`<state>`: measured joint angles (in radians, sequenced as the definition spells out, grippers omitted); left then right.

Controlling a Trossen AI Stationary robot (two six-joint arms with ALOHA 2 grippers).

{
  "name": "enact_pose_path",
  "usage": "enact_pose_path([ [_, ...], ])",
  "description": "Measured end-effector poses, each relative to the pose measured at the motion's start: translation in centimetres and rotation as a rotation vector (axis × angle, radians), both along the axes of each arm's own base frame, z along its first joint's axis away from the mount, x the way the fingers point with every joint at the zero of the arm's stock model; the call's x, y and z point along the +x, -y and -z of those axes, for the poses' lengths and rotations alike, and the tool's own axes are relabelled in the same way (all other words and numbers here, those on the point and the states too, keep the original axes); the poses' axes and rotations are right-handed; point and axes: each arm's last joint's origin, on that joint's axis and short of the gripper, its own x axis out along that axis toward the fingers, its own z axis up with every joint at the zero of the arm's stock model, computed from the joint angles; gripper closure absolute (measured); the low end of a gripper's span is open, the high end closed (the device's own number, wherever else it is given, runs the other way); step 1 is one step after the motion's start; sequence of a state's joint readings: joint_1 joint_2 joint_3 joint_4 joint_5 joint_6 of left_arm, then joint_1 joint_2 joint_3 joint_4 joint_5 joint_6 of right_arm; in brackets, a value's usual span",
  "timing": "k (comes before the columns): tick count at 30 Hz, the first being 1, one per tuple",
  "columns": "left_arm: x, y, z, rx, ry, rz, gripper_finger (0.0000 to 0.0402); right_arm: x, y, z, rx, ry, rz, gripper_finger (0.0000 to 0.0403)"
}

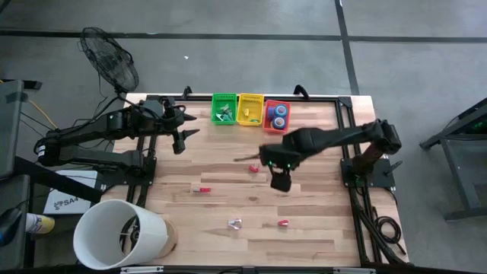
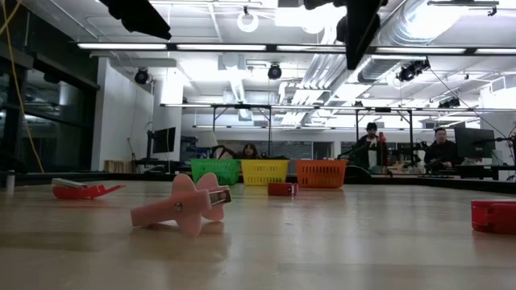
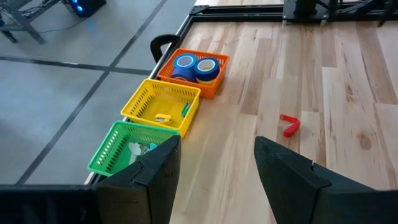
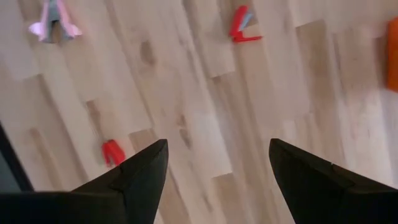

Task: Pick and place Stapler, Stapler remover, tape
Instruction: Put the bottom red stapler into the yellow bin

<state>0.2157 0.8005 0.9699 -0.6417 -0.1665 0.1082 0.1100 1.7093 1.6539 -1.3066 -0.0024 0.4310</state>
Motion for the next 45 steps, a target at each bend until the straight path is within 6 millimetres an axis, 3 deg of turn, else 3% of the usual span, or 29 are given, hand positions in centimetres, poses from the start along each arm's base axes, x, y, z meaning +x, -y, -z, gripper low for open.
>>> enact_pose_path([
  [15, -0.2, 0.1, 0.4, -0.045, -0.036, 0.022, 0.0202, -2.0, -11.1, 0.7, -0.070, 0.079, -0.099, 0.0132],
  [22, -0.4, 0.3, 1.0, -0.111, -0.082, 0.029, 0.0202, -1.6, -14.9, 2.9, -0.037, 0.080, -0.131, 0.0132],
  [35, -0.9, 0.4, 1.7, -0.134, -0.172, 0.035, 0.0202, 0.5, -17.4, 9.5, -0.037, -0.105, -0.216, 0.0132],
  [45, -1.2, 0.6, 2.1, -0.102, -0.241, 0.117, 0.0202, 1.1, -17.7, 11.6, -0.073, -0.149, -0.219, 0.0132],
])
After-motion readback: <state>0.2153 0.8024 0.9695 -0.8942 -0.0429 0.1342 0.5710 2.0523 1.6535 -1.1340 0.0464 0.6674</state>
